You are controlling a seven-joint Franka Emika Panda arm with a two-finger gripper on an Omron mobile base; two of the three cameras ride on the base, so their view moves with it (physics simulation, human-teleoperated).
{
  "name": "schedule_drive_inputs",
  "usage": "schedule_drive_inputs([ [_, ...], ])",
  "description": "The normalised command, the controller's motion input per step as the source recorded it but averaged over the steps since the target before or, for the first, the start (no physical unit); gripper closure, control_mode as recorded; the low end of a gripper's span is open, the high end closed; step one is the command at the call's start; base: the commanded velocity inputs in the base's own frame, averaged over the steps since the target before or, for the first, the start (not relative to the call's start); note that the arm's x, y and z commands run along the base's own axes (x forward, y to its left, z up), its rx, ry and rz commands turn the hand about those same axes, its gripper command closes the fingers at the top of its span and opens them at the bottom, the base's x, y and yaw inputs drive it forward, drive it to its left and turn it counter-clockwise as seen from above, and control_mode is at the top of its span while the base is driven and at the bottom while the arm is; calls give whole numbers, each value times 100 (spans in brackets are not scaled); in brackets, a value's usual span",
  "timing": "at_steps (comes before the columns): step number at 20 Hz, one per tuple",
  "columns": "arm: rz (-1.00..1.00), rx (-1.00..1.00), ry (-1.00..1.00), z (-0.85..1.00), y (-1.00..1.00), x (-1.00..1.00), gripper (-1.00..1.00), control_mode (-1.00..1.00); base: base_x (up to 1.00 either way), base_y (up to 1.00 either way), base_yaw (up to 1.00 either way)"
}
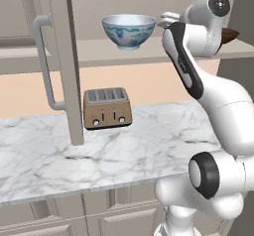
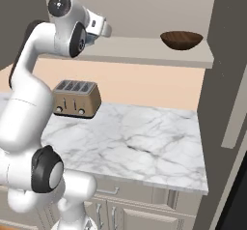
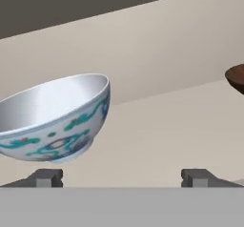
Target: Take the smaller bowl and place it next to the appetizer plate on the dining counter , and place the larger bowl next to the plate with cooked food.
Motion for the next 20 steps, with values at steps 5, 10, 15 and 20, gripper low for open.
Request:
schedule_drive_inputs([
  [5, 0, 11, -8, 33, 0, 70, -100, -100, 0, 0, 0],
  [10, 0, 10, 2, 7, 14, 74, -100, -100, 0, 0, 0],
  [15, 0, 6, 17, -17, 20, 76, -100, -100, 0, 0, 0],
  [20, 0, 1, 7, -17, 22, 73, -100, -100, 0, 0, 0],
])
